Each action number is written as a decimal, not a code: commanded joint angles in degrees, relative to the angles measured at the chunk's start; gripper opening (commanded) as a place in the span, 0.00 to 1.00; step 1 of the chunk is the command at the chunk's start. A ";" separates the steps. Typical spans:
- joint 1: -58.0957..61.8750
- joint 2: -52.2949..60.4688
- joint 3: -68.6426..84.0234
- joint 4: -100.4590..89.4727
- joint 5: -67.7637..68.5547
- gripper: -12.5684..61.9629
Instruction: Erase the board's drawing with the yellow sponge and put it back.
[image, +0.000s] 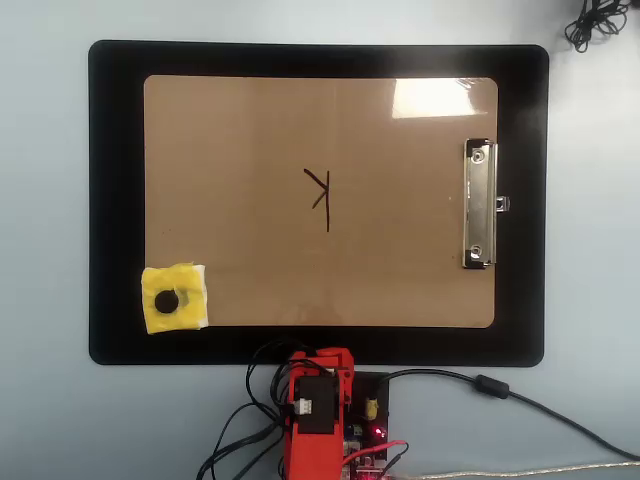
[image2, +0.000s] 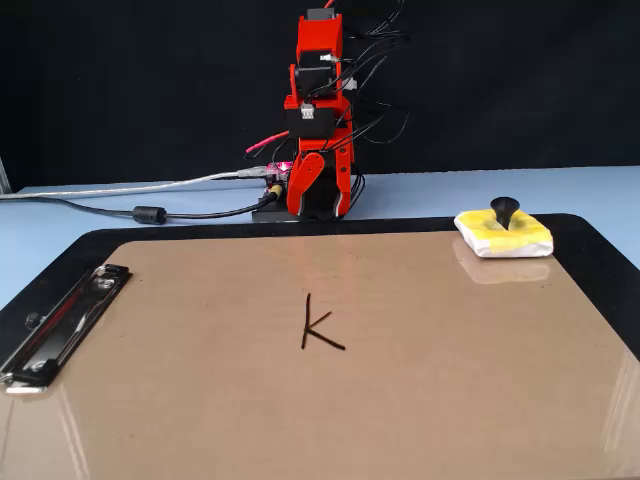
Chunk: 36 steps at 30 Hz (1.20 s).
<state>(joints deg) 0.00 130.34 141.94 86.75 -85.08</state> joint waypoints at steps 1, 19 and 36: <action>-0.26 4.31 0.26 8.26 -0.53 0.63; -12.83 2.29 -33.49 3.78 -1.49 0.62; -63.19 -5.54 -2.90 -80.16 -13.89 0.61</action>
<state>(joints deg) -62.31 125.42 139.57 14.24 -103.62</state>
